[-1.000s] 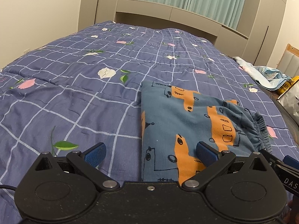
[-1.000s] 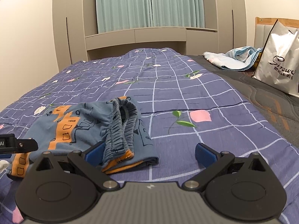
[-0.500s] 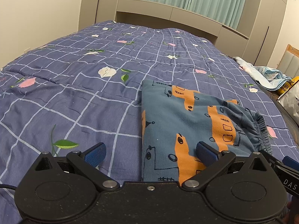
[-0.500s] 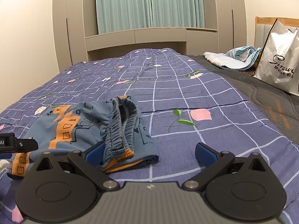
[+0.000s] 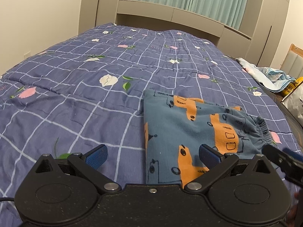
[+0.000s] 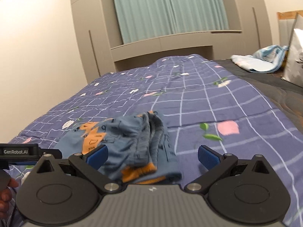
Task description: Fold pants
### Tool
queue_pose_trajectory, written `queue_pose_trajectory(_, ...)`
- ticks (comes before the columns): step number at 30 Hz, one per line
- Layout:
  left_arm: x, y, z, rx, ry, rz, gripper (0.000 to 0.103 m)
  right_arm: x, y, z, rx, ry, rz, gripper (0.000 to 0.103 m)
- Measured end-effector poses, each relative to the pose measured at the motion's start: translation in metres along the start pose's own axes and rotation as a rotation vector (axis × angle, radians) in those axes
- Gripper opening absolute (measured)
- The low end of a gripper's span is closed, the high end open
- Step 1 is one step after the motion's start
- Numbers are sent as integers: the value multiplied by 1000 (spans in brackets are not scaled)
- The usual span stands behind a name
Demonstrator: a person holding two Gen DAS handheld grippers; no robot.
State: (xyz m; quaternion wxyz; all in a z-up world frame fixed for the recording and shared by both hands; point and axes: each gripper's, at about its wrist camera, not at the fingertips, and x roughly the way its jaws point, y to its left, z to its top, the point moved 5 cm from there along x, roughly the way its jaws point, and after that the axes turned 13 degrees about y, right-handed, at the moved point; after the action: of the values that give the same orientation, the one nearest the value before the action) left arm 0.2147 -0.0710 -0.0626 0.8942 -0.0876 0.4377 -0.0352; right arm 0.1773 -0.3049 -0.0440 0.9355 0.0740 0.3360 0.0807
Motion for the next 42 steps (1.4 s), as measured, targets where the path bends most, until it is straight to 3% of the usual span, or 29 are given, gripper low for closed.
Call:
queue_pose_trajectory(4, 6, 3, 3, 2, 8, -19, 102, 22, 2, 21, -56, 55, 71, 103)
queue_pose_trajectory(9, 14, 2, 4, 12, 3, -99, 102, 56, 0, 42, -97, 148, 179, 103)
queue_pose_trajectory(13, 19, -1, 1, 27, 7, -169, 102, 78, -11, 47, -38, 213, 267, 103)
queue_pose_trajectory(16, 23, -4, 0, 30, 4, -183, 102, 79, -18, 45, 1, 208, 312, 103)
queue_pose_trajectory(42, 21, -2, -3, -16, 71, -133, 102, 65, -27, 32, 29, 134, 351, 99)
